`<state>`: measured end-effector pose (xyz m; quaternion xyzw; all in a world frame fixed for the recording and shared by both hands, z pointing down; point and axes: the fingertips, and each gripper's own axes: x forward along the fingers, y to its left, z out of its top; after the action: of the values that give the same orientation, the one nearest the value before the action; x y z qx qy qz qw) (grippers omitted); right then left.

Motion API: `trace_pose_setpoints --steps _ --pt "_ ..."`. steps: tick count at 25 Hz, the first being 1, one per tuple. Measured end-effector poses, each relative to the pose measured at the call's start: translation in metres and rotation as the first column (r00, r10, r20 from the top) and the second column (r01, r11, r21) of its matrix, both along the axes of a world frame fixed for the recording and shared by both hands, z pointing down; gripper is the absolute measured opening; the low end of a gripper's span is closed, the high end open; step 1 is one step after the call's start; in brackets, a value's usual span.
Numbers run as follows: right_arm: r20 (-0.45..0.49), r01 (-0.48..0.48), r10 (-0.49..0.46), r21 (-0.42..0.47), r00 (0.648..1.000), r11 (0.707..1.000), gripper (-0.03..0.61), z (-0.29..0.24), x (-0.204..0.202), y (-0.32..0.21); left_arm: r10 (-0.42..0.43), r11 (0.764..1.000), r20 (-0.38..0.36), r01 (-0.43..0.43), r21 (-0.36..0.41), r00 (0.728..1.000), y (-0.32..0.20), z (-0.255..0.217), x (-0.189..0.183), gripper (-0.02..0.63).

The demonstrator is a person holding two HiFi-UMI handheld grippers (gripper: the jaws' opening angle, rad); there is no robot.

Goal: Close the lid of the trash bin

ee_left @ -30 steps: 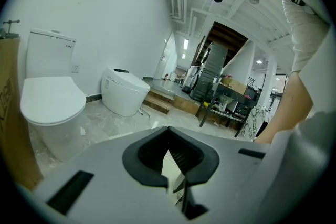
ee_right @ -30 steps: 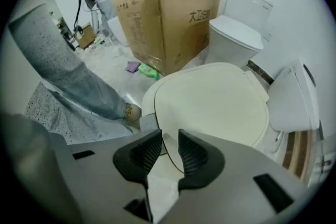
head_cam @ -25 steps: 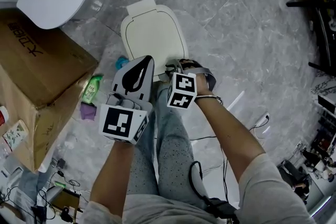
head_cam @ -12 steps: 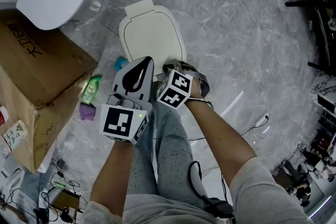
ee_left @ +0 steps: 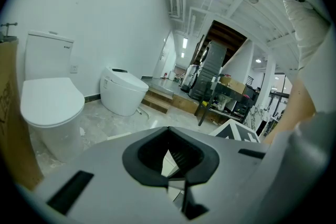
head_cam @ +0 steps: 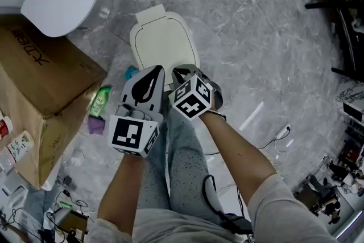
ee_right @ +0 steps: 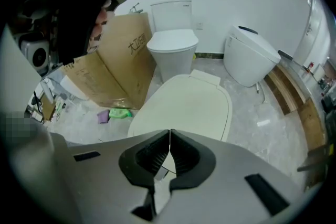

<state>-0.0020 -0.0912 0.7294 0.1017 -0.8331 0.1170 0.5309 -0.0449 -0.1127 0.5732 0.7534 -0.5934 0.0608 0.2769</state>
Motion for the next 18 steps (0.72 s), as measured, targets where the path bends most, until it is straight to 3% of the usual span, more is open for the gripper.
trace_pose_setpoints --steps 8,12,18 --pt "0.121 -0.148 0.141 0.056 0.983 0.987 0.032 -0.066 -0.011 -0.02 0.018 1.0 0.02 -0.018 0.019 1.0 -0.002 -0.03 -0.006 0.017" --pt "0.204 -0.249 0.229 0.081 0.952 0.965 0.032 -0.114 -0.013 -0.03 0.027 0.999 0.036 -0.028 0.028 0.999 -0.001 -0.053 -0.01 0.017" --pt "0.34 -0.346 0.282 0.146 0.897 0.927 0.032 -0.194 -0.023 -0.038 0.039 0.998 0.046 -0.041 0.053 0.998 -0.004 -0.1 -0.017 0.017"
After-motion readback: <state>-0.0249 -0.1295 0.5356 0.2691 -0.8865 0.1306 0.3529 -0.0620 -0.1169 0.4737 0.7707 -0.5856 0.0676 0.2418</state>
